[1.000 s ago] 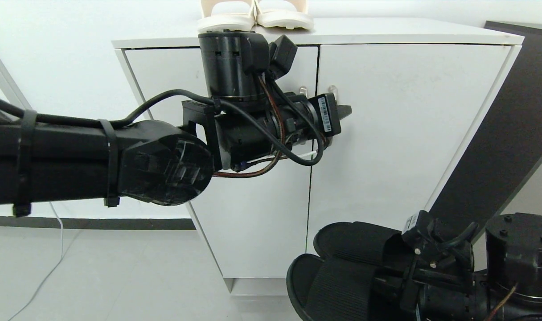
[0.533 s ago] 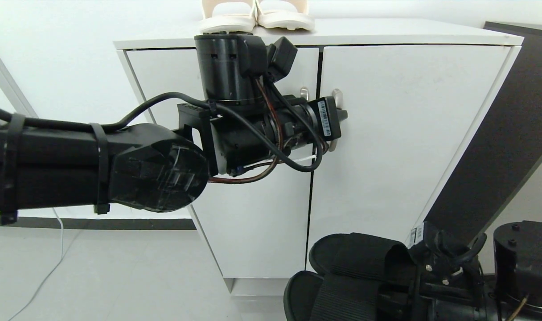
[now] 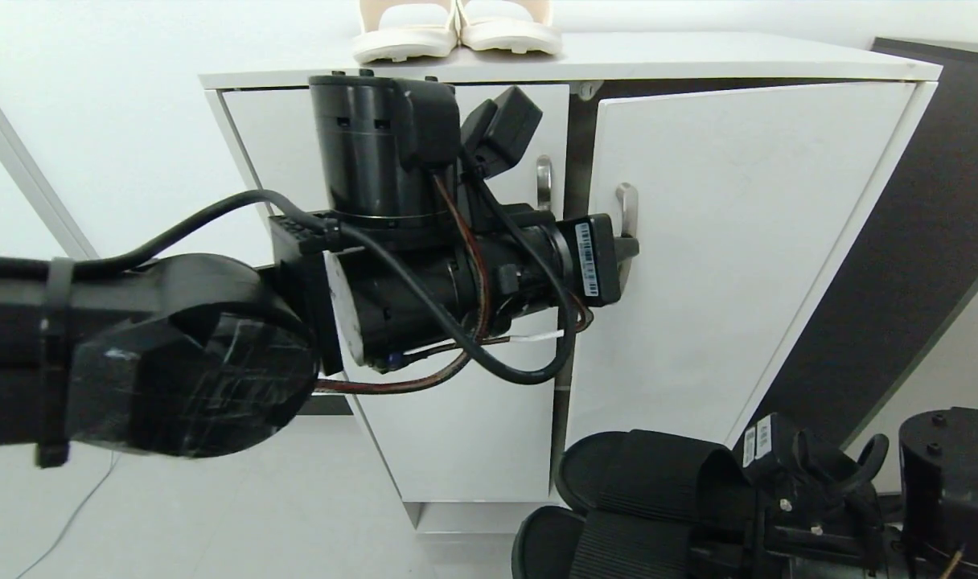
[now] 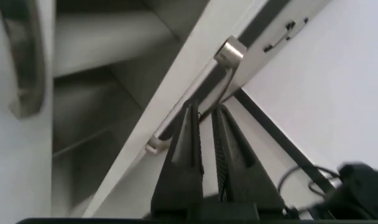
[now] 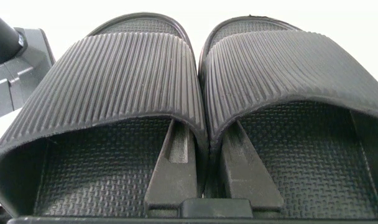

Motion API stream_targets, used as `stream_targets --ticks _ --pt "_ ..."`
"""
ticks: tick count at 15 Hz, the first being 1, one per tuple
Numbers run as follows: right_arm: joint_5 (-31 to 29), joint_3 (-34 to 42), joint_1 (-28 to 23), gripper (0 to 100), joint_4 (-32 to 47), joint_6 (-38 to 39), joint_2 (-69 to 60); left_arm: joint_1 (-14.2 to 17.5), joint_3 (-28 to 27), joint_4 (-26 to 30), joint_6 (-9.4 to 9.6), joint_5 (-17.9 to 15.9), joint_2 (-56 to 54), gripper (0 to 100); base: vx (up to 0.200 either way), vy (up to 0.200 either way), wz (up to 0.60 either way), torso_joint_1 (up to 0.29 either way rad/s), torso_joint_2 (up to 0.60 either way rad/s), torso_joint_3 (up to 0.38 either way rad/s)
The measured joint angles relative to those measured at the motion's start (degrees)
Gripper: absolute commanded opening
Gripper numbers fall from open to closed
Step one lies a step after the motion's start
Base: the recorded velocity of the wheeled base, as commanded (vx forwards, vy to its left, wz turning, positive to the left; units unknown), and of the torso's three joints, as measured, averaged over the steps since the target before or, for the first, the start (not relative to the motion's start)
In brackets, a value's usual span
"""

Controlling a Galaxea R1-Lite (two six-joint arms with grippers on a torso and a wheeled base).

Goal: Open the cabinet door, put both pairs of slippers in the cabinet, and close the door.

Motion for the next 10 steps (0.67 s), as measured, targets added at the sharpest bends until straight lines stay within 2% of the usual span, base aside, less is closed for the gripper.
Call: stream_targets --ticks 3,6,8,10 --pt "0.0 0.3 0.2 0 0.0 0.0 0.0 -0.7 4.2 -0.2 -0.01 0.1 -4.2 0 0.0 0.0 0.0 0.0 0.0 0.0" --pt "-0.1 0.4 0.3 0 0.0 0.0 0.0 -0.5 7.0 -3.3 -0.22 0.1 -7.3 0 0.0 0.0 0.0 0.0 0.0 0.0" --pt "-0.1 0.5 0.4 0 -0.1 0.0 0.0 0.9 7.4 -3.8 -0.33 0.0 -7.9 0 0.0 0.0 0.0 0.0 0.0 0.0" --pt "-0.1 0.6 0.5 0 -0.1 0.0 0.0 3.1 6.6 -4.4 -1.45 -0.1 -7.3 0 0.0 0.0 0.0 0.0 0.0 0.0"
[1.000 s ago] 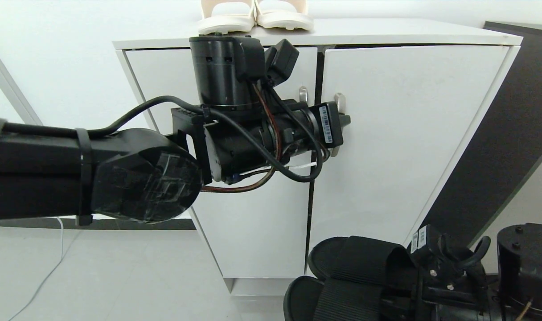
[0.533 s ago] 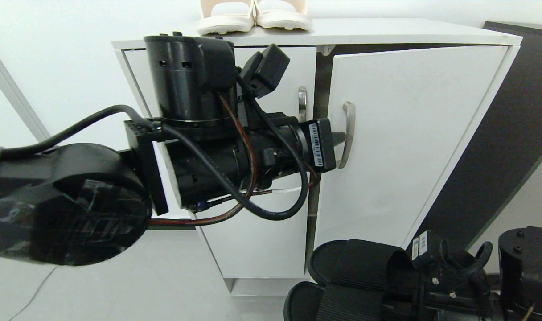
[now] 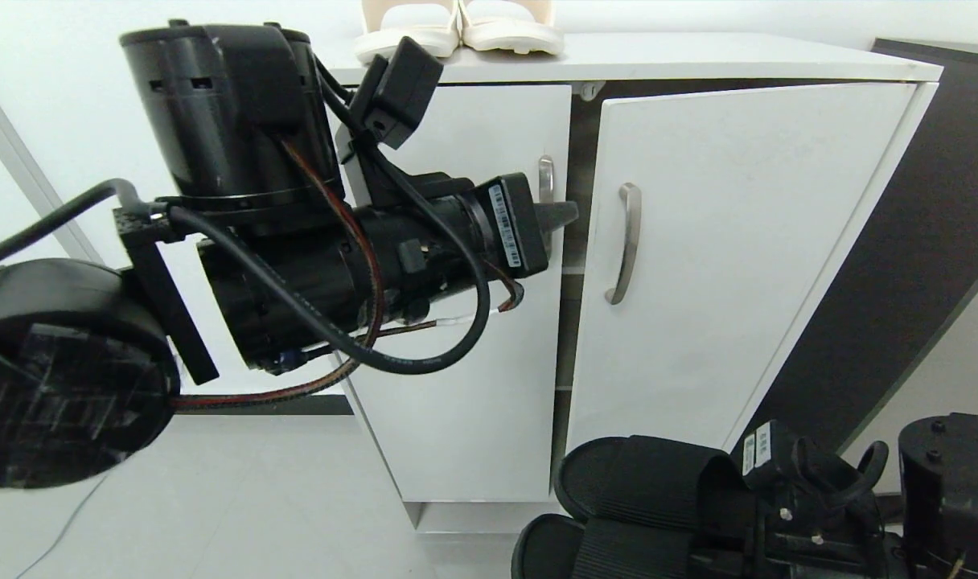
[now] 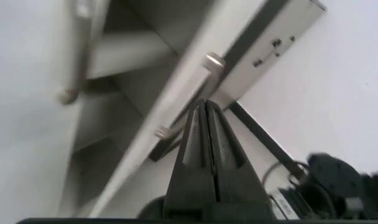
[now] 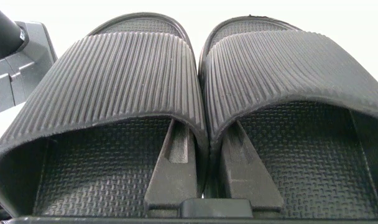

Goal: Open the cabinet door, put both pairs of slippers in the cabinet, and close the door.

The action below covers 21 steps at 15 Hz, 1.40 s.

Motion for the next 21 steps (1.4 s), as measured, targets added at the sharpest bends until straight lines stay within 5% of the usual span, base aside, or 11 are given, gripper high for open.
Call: stream_targets --ticks 3,13,18,21 --pt "0.0 0.2 0.1 0 -0.1 0.0 0.0 2.6 -2.1 -1.1 -2.22 -2.2 2.0 0 0.0 0.0 0.0 0.0 0.0 0.0" --pt "0.1 2.5 2.6 0 0.0 -1.3 0.0 3.5 -12.7 -0.6 -2.28 -3.6 11.4 0 0.0 0.0 0.0 0.0 0.0 0.0" --pt "0.0 3.2 3.5 0 0.2 -1.3 0.2 3.5 -13.0 -0.9 -2.26 -3.4 13.2 0 -0.12 0.0 0.0 0.002 0.0 0.0" --pt "0.1 5.6 6.3 0 0.0 -1.3 -0.4 0.5 -9.6 -2.5 -0.88 -3.0 12.6 0 -0.2 0.0 0.0 0.001 0.0 -0.001"
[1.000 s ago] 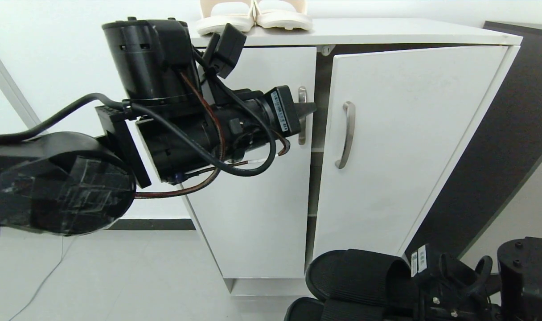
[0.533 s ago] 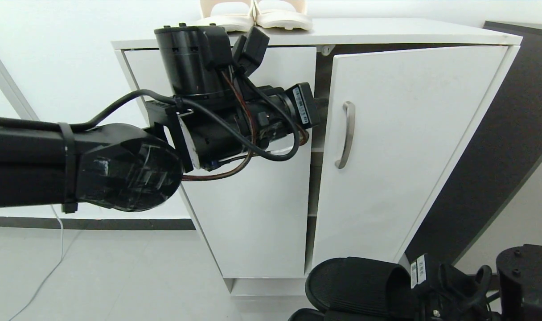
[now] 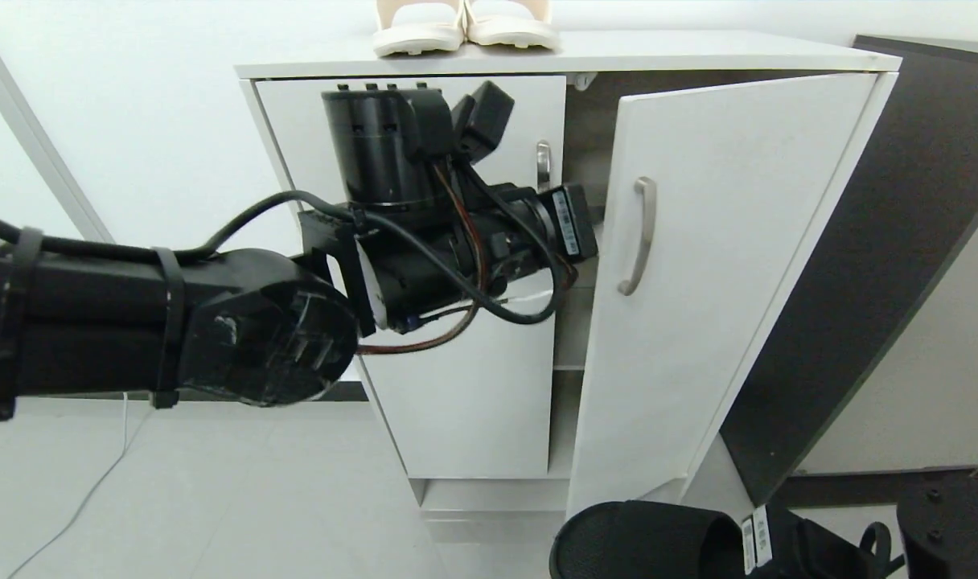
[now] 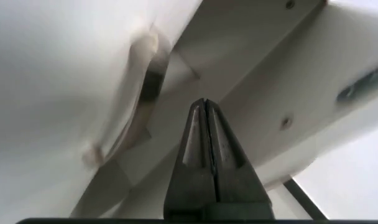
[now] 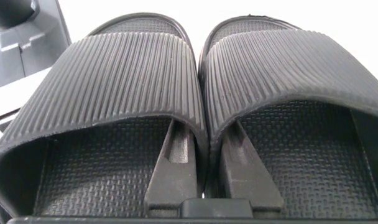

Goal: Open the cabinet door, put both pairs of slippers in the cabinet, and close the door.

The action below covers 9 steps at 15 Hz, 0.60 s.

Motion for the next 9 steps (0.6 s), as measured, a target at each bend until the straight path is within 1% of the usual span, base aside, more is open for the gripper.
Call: stream_targets --ticks 1,3,4,5,7,9 --pt "0.0 0.5 0.7 0 -0.1 0.0 -0.2 -1.9 1.6 -1.1 0.41 -0.1 -0.4 0 -0.2 0.0 0.0 -0.002 0.01 -0.002" --pt "0.0 1.3 1.6 0 -0.1 0.0 -0.6 -6.8 4.1 -4.9 0.77 -0.5 -1.2 0 -0.2 0.0 0.0 0.0 0.0 -0.002" --pt "0.0 1.4 1.8 0 -0.1 -0.1 -0.7 -8.2 4.7 -5.8 0.77 -0.7 -1.3 0 -0.2 0.0 0.0 0.002 0.01 -0.002" --pt "0.0 1.5 1.8 0 -0.1 -0.2 -0.8 -8.9 5.0 -6.6 0.76 -0.7 -1.4 0 0.0 0.0 0.0 0.0 0.0 0.0" --pt "0.0 1.6 2.0 0 -0.2 -0.3 -0.9 -8.9 5.2 -7.0 0.71 -0.7 -1.4 0 0.0 0.0 0.0 0.0 0.0 0.0" --pt "0.0 1.6 1.8 0 -0.2 -0.3 -0.9 -7.6 5.3 -7.6 0.62 -0.6 -1.8 0 0.0 0.0 0.0 0.0 0.0 0.0"
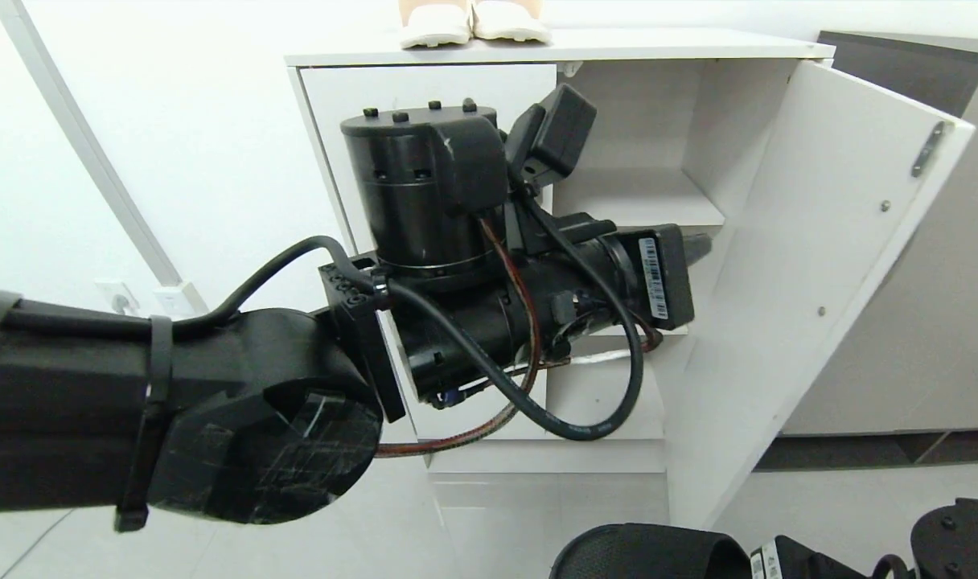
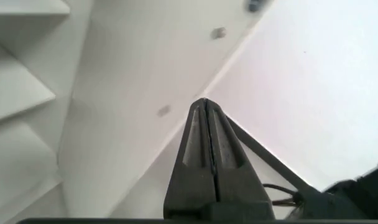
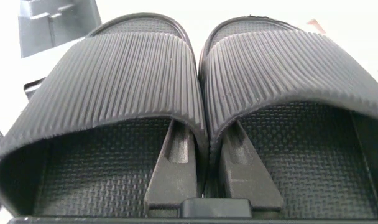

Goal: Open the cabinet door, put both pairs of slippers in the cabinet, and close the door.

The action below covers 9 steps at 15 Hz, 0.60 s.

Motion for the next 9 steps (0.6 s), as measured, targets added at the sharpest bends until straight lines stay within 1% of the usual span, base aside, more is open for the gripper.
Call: stream_targets --ticks 4,7,8,9 --pt "0.1 0.0 0.1 0 0.0 0.0 0.0 1.5 0.8 -0.6 -0.02 0.5 -0.6 0 0.0 0.0 0.0 0.0 0.0 0.0" --pt "-1.1 -2.0 -1.1 0 0.0 0.8 0.5 3.8 4.6 -0.1 0.15 1.5 -3.1 0 0.0 0.0 0.0 0.0 0.0 0.0" --pt "-2.8 -3.4 -2.2 0 0.1 1.9 1.0 5.0 6.5 0.1 0.2 2.2 -4.7 0 0.0 0.0 0.0 0.0 0.0 0.0" --pt "-7.7 -5.7 -3.9 0 0.0 4.4 2.1 6.6 8.8 0.7 0.26 3.4 -7.0 0 0.0 0.0 0.0 0.0 0.0 0.0"
